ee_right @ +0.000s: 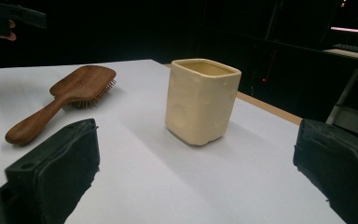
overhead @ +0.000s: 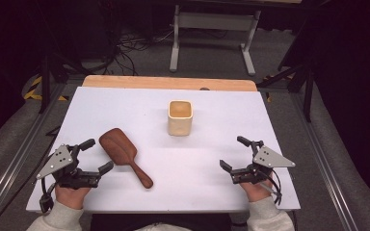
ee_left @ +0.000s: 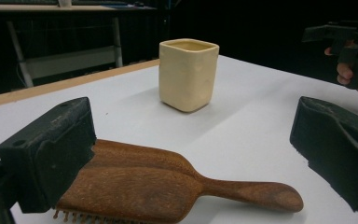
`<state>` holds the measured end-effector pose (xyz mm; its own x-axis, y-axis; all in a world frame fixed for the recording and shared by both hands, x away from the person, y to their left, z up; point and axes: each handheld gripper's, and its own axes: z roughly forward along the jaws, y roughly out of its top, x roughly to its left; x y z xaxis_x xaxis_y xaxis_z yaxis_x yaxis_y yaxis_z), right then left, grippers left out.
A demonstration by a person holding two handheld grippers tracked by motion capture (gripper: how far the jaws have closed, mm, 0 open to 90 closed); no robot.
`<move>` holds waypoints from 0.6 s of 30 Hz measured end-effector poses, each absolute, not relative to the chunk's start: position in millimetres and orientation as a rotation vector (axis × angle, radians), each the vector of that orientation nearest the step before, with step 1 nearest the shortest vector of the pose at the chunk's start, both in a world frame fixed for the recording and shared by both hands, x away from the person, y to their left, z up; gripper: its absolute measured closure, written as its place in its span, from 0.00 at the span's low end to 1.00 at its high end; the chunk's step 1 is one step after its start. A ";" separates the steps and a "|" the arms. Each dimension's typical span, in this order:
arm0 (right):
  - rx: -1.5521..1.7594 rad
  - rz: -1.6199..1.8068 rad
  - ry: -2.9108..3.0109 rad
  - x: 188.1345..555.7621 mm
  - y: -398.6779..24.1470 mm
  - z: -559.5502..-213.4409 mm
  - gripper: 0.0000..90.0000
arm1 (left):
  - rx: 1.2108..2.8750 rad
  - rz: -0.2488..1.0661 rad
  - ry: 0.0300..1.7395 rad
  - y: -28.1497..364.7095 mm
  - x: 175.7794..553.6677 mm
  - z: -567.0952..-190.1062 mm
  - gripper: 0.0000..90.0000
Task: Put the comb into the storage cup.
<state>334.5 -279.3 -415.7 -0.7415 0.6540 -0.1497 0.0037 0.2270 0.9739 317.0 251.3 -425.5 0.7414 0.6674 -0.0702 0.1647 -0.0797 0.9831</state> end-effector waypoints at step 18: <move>0.597 1.557 1.963 334.2 -278.6 -415.7 0.01 | 1.651 0.450 0.667 246.2 319.7 -418.4 0.01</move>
<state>334.2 -278.6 -415.7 -0.7453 0.6496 -0.1503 0.0017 0.2272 0.9738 319.7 246.2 -418.4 0.7579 0.6483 -0.0723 0.1759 -0.0963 0.9797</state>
